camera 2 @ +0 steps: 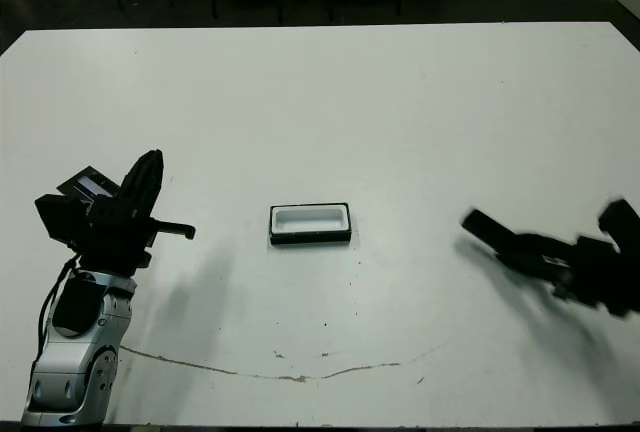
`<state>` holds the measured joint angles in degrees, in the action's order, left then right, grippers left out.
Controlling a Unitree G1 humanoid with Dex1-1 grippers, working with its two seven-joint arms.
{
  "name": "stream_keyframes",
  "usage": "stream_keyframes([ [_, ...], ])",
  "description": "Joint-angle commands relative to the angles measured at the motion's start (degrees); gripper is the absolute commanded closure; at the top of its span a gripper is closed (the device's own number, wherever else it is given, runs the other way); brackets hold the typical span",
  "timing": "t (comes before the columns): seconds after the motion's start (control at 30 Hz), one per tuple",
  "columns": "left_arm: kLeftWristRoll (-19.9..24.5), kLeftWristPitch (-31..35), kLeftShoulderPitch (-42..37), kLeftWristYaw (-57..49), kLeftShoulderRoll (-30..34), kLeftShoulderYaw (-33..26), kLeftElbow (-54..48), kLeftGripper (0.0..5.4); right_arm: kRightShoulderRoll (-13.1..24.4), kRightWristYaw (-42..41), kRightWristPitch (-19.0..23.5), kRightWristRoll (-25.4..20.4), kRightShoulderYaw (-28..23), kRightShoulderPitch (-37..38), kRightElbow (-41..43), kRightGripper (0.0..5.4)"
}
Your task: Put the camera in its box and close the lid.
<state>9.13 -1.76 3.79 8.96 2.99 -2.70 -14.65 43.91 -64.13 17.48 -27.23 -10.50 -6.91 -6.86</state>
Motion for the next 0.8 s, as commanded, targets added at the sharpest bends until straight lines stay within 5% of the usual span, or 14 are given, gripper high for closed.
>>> stream_keyframes([
  [0.03, -0.5, -0.1, 0.0, 0.3, 1.0, -0.3, 1.3, 5.4, -2.8, -0.4, -0.1, 0.2, 2.8, -5.6, -1.1, 4.72],
  [0.43, -0.6, -0.3, 0.0, 0.2, 0.9, -0.3, 1.6, 5.4, -9.2, -3.9, 0.1, 8.5, 17.3, -26.6, -8.3, 4.72],
  [0.8, -0.1, -0.2, 0.1, 0.3, 0.6, -0.2, 1.8, 5.4, -15.0, -10.7, -1.0, 18.2, 29.0, -38.1, -18.1, 4.72],
])
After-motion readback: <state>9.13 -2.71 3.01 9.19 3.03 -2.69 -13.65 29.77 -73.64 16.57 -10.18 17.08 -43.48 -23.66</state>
